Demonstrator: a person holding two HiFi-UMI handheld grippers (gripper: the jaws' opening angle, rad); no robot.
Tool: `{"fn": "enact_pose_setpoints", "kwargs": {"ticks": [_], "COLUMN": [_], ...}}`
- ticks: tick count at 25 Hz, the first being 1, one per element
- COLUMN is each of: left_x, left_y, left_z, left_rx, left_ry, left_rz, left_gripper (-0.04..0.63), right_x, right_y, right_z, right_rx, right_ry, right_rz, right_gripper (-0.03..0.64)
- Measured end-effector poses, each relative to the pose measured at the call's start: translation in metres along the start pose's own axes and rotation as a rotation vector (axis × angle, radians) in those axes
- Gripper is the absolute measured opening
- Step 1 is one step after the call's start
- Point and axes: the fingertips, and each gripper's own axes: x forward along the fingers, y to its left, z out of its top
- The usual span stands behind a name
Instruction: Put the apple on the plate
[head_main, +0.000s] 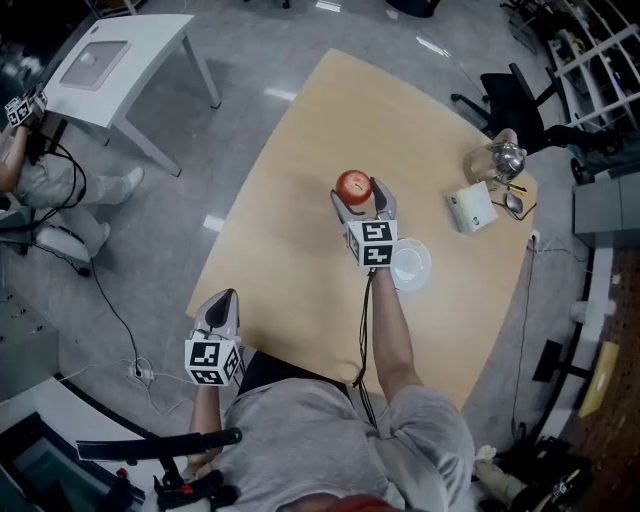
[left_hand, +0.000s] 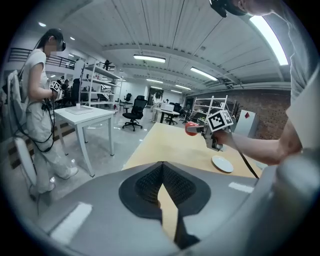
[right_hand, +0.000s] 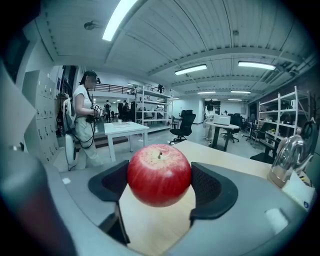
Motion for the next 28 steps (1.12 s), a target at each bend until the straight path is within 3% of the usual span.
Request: {"fn": "enact_pose_setpoints", "kwargs": {"ticks": [9, 28], "left_x": [-0.002, 0.027], "left_y": [-0.021, -0.085], "left_z": [0.002, 0.009], "left_rx": [0.034, 0.142], "left_ry": [-0.007, 0.019], "left_rz": [-0.039, -0.204], "left_gripper": [0.02, 0.02], "right_x": [-0.05, -0.146], "right_y": [-0.011, -0.067], "right_z": [0.001, -0.051], "right_rx": [0.01, 0.086], "right_ry": [-0.019, 0.003], "right_rz": [-0.038, -0.186], "right_gripper": [0.393, 0.393]}}
